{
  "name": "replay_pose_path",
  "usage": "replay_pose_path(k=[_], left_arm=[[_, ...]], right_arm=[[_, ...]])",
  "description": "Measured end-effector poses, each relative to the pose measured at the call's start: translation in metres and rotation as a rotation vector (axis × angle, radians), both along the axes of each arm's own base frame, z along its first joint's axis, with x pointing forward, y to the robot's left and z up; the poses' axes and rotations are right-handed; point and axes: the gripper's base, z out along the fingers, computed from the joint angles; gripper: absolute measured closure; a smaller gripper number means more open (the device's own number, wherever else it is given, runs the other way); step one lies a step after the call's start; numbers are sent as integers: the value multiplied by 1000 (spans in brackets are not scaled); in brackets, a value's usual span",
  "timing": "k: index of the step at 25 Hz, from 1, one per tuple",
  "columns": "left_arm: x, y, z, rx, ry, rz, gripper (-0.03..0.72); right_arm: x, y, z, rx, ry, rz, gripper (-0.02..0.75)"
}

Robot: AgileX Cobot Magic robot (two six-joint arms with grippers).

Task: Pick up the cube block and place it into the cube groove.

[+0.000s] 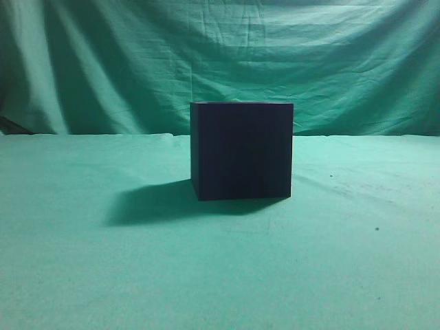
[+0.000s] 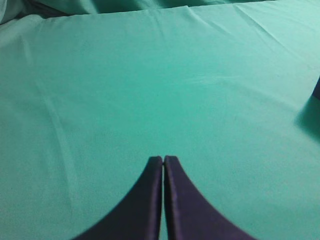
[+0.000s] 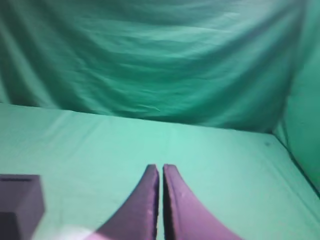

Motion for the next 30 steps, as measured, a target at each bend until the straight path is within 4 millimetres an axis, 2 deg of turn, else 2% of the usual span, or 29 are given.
replay_pose_path(k=[3, 7, 13, 20, 30], left_arm=[[0, 0, 0, 0, 0, 0, 688], [0, 0, 0, 0, 0, 0, 688], [0, 0, 0, 0, 0, 0, 688], [0, 0, 0, 0, 0, 0, 688], [0, 0, 0, 0, 0, 0, 688]], right_arm=[[7, -3, -35, 7, 22, -86, 738], [16, -3, -73, 16, 106, -117, 738], [21, -3, -114, 21, 222, -122, 738], [20, -4, -119, 100, 272, -160, 738], [20, -4, -119, 107, 278, -166, 738]])
